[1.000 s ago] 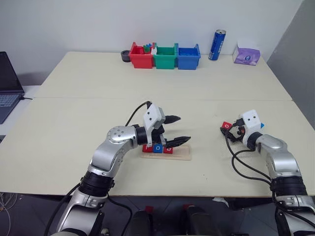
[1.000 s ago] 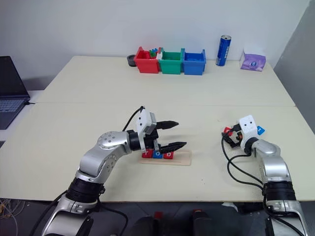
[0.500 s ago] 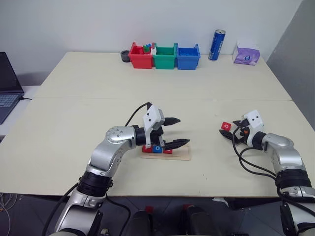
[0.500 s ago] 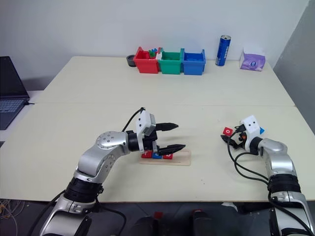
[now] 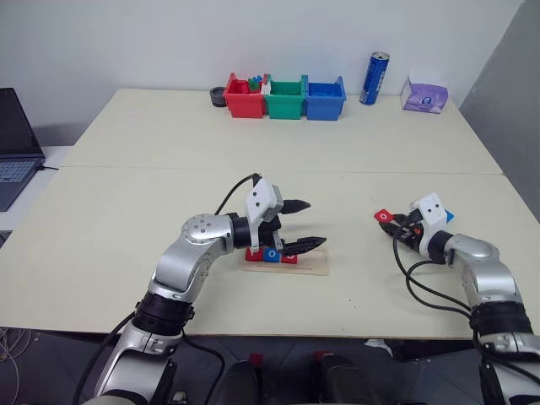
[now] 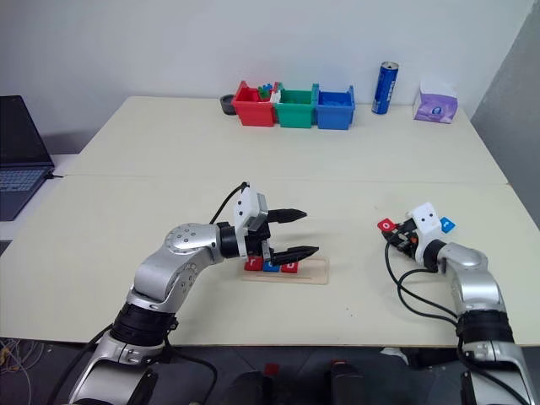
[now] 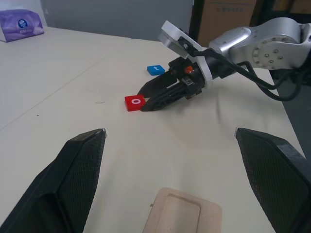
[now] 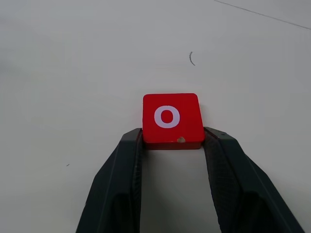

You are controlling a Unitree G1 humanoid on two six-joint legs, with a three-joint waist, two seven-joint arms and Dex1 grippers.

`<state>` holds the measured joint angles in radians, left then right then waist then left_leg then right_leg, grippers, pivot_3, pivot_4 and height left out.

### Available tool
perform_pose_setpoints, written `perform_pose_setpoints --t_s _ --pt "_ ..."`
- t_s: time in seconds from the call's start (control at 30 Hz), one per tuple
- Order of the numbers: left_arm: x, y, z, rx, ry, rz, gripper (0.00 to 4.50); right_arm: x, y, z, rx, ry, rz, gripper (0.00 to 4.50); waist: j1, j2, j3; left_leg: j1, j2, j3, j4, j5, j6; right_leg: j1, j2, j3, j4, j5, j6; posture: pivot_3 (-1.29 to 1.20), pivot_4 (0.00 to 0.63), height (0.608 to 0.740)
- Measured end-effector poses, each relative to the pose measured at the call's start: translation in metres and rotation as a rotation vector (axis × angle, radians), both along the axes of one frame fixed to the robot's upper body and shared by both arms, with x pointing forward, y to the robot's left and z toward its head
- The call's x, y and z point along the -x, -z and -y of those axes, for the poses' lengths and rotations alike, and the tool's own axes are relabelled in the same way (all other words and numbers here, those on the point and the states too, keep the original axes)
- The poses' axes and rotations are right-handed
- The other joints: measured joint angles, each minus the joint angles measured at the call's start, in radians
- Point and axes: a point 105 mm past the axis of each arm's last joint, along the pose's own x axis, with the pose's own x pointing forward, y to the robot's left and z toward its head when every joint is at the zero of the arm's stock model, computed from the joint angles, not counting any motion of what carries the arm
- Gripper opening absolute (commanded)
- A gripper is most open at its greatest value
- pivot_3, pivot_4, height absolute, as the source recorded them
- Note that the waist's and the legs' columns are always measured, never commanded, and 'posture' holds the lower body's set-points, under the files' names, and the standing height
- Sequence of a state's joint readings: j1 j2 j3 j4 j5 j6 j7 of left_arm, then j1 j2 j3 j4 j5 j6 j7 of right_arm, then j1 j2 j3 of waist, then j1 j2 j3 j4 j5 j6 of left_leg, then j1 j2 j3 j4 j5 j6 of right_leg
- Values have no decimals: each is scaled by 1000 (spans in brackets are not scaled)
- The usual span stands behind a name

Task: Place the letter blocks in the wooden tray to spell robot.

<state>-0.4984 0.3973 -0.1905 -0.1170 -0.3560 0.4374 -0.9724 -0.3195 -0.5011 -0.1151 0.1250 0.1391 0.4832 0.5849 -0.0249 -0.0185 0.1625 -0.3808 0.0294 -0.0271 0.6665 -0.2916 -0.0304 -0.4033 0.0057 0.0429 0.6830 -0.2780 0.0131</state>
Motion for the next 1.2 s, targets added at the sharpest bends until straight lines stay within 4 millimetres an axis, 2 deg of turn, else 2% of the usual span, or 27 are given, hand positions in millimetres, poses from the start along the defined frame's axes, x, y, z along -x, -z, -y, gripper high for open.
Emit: perform_pose_setpoints --t_s 0.17,0.33,0.4,0.53,0.7,1.0,1.1,1.2 --pt "11 9 -17 -34 -20 -28 4500 41 3 -30 -73 197 -74 1459 -3 2 -2 0 1 -5 -3 1 -3 -1 0 0 0 -1 0 0 150 740" --pt "26 22 -28 -71 -11 -81 4500 84 7 -56 -81 265 -176 1459 -3 2 -2 0 0 -5 -2 1 -2 -1 0 -1 -1 -1 0 0 150 740" --pt "29 22 -29 -66 -8 -85 4500 94 8 -64 -88 270 -203 1459 -3 1 -3 0 0 -5 -2 1 -2 -1 0 -1 -1 -1 1 0 150 740" --pt "32 20 -29 -68 -1 -85 4500 104 7 -80 -90 236 -220 1459 -6 0 -3 1 -1 -5 -2 1 -2 -1 1 -1 -1 -2 2 0 150 740" --pt "35 20 -29 -71 6 -89 4500 102 5 -84 -101 229 -238 1459 -9 0 -3 1 0 -5 -3 1 -2 -1 3 0 -1 -2 2 0 150 740" --pt "34 20 -29 -68 -7 -88 4500 102 0 -90 -138 139 -262 4452 -9 0 -3 1 0 -4 -2 1 -2 -1 3 0 -1 -3 5 0 150 740" --pt "33 20 -29 -65 -11 -86 4500 94 -8 -86 -128 35 -223 4452 -9 1 -2 1 -1 -2 -2 1 -1 -2 3 0 -2 -3 5 0 150 740" --pt "32 20 -28 -58 -12 -81 4500 75 -33 -64 -39 -107 -102 4452 -8 1 -1 1 -2 2 -2 1 -1 -2 2 0 -3 -3 6 0 150 740"
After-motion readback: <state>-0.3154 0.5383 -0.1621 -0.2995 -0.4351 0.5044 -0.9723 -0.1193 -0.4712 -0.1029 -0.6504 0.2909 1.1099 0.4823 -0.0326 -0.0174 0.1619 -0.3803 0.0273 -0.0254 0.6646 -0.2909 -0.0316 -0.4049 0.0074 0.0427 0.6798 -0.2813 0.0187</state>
